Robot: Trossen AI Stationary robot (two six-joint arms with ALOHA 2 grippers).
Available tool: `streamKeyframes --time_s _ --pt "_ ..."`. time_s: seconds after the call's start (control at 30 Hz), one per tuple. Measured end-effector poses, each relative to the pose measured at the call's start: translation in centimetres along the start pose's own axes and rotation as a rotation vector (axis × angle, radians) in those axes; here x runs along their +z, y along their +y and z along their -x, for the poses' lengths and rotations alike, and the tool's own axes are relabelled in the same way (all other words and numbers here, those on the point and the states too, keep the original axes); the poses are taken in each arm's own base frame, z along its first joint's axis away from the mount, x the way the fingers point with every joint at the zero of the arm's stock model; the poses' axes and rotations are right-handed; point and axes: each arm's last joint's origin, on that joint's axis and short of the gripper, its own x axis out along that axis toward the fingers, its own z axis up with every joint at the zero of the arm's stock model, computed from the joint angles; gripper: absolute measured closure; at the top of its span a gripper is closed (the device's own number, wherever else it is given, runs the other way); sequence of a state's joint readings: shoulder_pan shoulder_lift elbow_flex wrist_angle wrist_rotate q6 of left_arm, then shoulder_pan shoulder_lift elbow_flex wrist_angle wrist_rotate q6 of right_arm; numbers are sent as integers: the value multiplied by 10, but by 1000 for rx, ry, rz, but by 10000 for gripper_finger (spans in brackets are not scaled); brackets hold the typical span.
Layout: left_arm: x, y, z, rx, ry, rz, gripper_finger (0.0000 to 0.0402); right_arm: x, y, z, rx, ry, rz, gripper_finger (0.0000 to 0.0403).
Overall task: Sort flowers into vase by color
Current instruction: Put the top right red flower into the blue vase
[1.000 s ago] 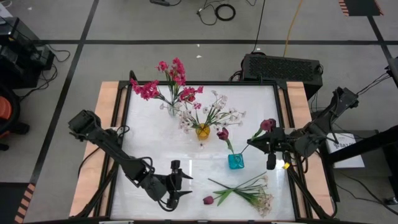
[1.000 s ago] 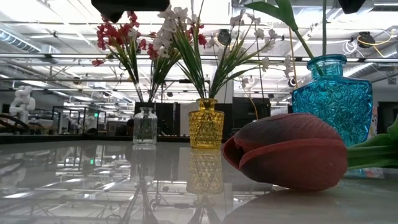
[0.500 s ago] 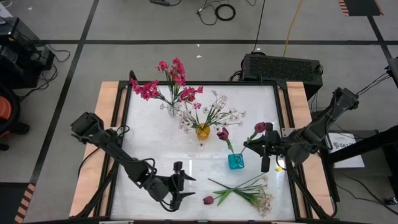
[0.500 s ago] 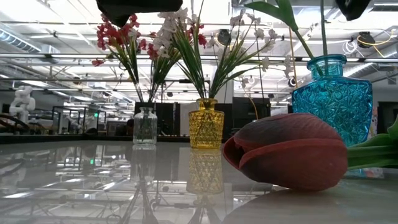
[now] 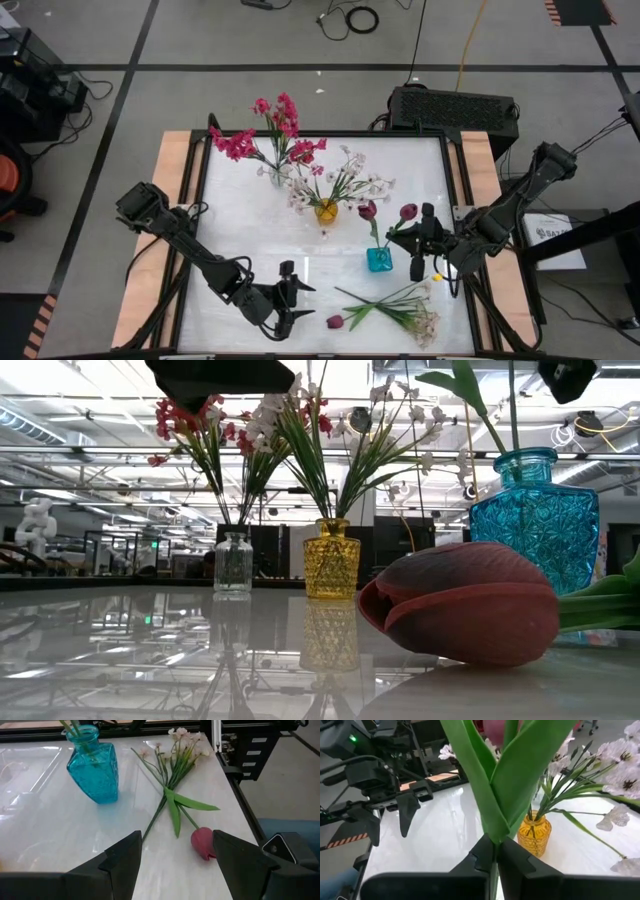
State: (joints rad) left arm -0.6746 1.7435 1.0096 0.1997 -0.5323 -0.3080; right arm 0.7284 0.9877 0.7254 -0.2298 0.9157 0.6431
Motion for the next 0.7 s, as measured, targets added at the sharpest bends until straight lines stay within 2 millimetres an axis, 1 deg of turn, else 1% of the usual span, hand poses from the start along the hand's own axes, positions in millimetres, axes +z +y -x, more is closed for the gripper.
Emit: streamKeyframes --time_s 0.17,0.4,0.57,0.7 --pt "0 0 0 1 2 -1 152 -5 2 -3 -5 20 18 362" --pt "-1 0 0 2 6 -3 152 -13 0 2 -1 88 63 297" --pt "-3 -1 -2 -6 15 24 152 -15 0 4 6 96 99 237" --pt "-12 -3 -10 -3 39 56 152 -15 -1 10 27 110 121 182"
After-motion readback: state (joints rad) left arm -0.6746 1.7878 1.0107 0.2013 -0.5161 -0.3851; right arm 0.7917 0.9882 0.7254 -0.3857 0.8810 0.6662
